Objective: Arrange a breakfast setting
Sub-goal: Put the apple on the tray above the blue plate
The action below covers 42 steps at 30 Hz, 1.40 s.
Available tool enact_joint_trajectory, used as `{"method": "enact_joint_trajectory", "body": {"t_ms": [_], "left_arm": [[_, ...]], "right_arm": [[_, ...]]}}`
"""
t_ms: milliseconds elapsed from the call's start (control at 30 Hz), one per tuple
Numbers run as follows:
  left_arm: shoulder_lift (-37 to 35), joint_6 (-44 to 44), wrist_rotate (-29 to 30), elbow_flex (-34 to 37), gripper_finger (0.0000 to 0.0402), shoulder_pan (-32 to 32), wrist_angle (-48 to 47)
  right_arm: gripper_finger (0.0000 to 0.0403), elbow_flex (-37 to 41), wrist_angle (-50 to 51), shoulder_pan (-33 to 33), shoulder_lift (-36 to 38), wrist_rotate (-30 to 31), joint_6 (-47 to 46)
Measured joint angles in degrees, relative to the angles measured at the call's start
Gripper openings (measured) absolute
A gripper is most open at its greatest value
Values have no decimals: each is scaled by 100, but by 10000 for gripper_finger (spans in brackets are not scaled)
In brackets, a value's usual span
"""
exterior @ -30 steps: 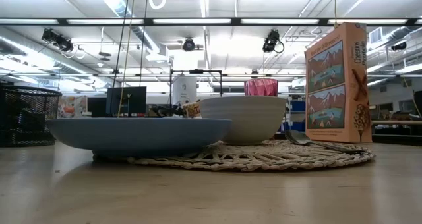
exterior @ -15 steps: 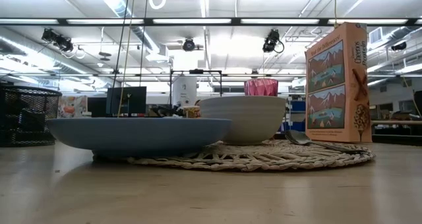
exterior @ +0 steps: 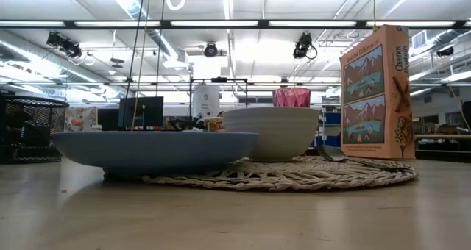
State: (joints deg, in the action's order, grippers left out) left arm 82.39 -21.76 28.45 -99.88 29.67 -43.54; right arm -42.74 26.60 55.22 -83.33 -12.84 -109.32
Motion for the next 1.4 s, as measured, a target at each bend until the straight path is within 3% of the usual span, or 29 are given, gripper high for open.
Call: {"method": "enact_joint_trajectory", "body": {"t_ms": [400, 767, 1033, 1400], "left_arm": [[0, -5, 0, 0, 199, 0, 1], [-70, -10, 6, -7, 199, -63, 4], [-68, -4, 4, -7, 199, -63, 1], [-163, 282, 8, 0, 199, -65, 10]], "right_arm": [[92, -31, -55, 118, -267, 100, 126], [16, -13, -4, 123, -210, 297, 131], [11, -10, 26, 123, -105, 405, 91], [10, -665, 1404, 118, 673, 1145, 223]]}}
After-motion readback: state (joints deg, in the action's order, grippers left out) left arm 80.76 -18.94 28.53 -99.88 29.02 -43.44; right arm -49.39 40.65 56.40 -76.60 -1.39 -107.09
